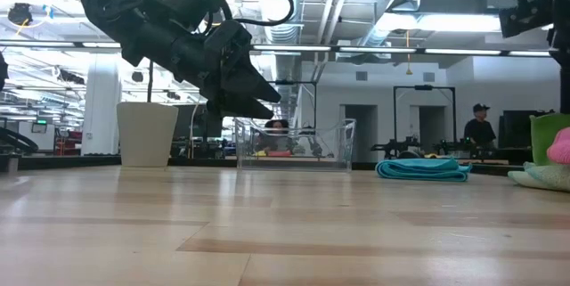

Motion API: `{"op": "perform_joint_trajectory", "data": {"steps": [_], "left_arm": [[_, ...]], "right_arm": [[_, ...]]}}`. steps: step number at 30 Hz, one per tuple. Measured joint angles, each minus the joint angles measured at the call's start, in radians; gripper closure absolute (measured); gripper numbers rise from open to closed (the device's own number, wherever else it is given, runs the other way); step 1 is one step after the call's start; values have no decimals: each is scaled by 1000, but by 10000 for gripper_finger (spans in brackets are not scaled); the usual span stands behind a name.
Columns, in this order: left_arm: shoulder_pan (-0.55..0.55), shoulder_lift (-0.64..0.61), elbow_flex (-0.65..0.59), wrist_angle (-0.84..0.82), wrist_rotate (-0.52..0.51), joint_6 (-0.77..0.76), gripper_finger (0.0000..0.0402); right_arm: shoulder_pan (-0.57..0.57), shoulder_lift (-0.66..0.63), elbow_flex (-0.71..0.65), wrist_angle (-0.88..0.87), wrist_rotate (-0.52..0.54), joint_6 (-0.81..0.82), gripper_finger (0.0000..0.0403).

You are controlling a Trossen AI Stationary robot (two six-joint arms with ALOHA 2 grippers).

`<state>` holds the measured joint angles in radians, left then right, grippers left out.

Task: Fold microfiber towels
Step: Fold the green microfiber towel

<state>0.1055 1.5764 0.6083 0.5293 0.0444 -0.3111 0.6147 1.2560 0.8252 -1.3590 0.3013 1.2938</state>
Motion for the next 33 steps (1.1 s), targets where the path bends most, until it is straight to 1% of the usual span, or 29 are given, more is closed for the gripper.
{"op": "perform_joint_trajectory", "data": {"steps": [2,5,8,11,15,19,22,24,29,31,33], "left_arm": [[0,0,0,0,0,0,161],[0,0,0,0,0,0,161],[0,0,0,0,0,1,161],[0,0,0,0,1,10,161],[0,0,0,-1,1,11,161],[0,0,0,-5,1,11,161],[0,0,0,-13,1,11,161],[0,0,0,-19,1,11,161],[0,0,0,-18,-1,11,161],[0,0,0,-18,-1,11,161],[0,0,0,-18,-1,11,161]], "right_arm": [[1,-14,19,-2,19,12,367],[7,-36,35,1,10,34,367],[8,-54,40,5,-5,49,347],[5,-62,39,4,-12,50,308],[6,-58,39,10,-15,46,240],[6,-57,14,70,-16,33,174],[7,-54,-20,130,-35,9,146],[5,-39,-43,136,-37,8,140],[-3,-5,-72,110,-34,6,140],[-12,8,-72,107,-34,-8,146],[-22,17,-73,108,-32,-13,165]]}}
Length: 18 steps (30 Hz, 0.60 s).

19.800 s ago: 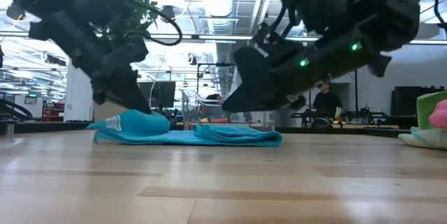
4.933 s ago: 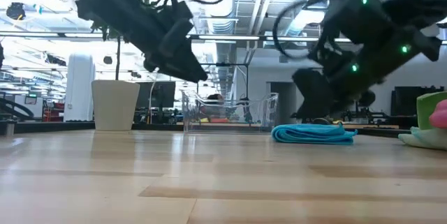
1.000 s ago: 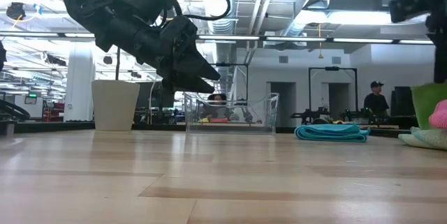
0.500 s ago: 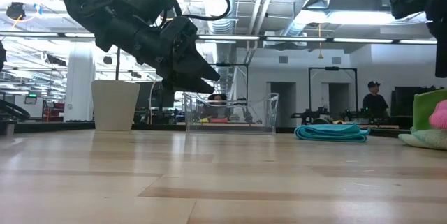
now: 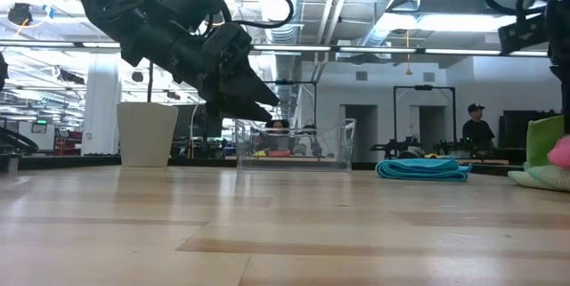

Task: Fold microfiber towels
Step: Fold the green microfiber towel

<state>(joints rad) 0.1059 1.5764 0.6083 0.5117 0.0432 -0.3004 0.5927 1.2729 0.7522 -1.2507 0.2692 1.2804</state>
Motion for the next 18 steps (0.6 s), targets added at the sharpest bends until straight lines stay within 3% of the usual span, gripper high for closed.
{"op": "perform_joint_trajectory", "data": {"steps": [3,7,12,18], "left_arm": [[0,0,0,0,-1,0,161],[0,0,0,1,-3,-7,161],[0,0,0,2,-3,-18,161],[0,0,0,67,18,-8,161]], "right_arm": [[-16,5,0,5,1,-23,234],[-38,5,0,-18,0,-33,370],[-56,5,22,-39,12,-58,390],[-55,3,278,-219,119,-101,393]]}}
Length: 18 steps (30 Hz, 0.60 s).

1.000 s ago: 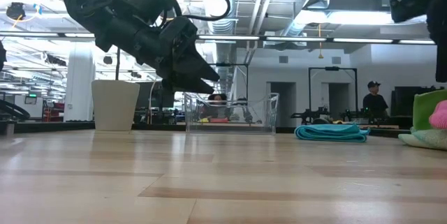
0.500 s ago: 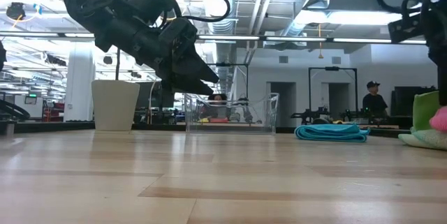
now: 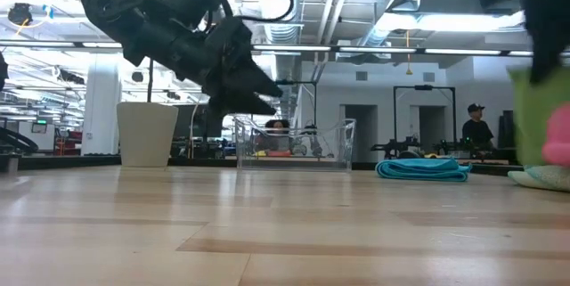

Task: Fold microfiber towels
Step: Fold the green microfiber towel

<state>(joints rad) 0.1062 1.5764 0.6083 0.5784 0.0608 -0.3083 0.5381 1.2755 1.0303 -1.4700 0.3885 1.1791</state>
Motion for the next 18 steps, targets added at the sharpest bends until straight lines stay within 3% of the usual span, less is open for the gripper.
{"op": "perform_joint_trajectory", "data": {"steps": [3,9,14,18], "left_arm": [[0,0,0,83,35,24,161],[0,0,1,279,73,71,161],[0,0,7,424,80,129,161],[-14,4,65,427,87,148,161]], "right_arm": [[11,0,157,-97,83,-14,393],[25,-6,392,-89,201,-143,393],[34,-4,461,25,188,-268,393],[39,-4,473,59,180,-291,393]]}}
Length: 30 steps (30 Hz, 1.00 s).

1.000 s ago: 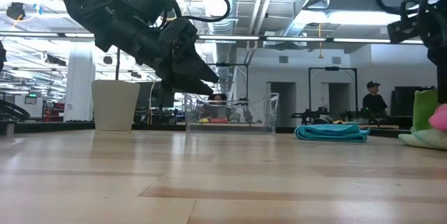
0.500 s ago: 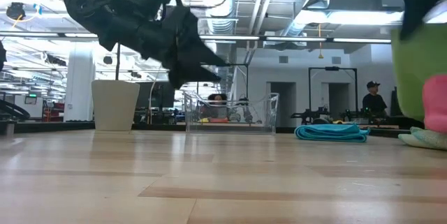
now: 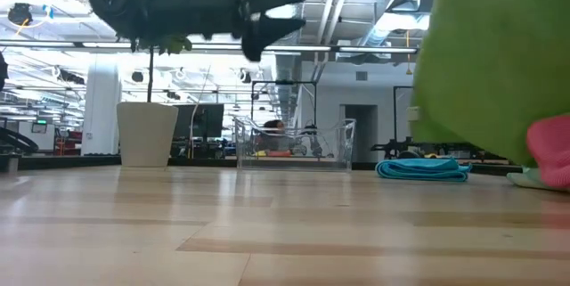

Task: Fold microfiber towels
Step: Fold the green microfiber towel

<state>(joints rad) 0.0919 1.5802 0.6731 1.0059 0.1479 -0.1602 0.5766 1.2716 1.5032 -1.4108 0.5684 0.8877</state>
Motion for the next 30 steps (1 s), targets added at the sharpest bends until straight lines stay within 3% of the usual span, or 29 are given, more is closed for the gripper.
{"op": "perform_joint_trajectory", "data": {"steps": [6,11,17,21,26,30], "left_arm": [[-61,77,112,-92,-40,159,161],[-110,223,199,-111,-104,249,161],[-126,394,343,-105,-287,332,142],[-109,489,438,-123,-193,351,130],[-86,588,547,-216,-198,352,129],[-70,637,622,-255,-143,318,129]], "right_arm": [[-1,11,1,11,-13,-2,393],[-1,19,1,11,-20,-5,393],[4,28,1,14,-35,-6,393],[23,26,1,14,-44,-6,393],[56,26,1,31,-45,-6,392],[73,26,1,33,-45,-6,392]]}}
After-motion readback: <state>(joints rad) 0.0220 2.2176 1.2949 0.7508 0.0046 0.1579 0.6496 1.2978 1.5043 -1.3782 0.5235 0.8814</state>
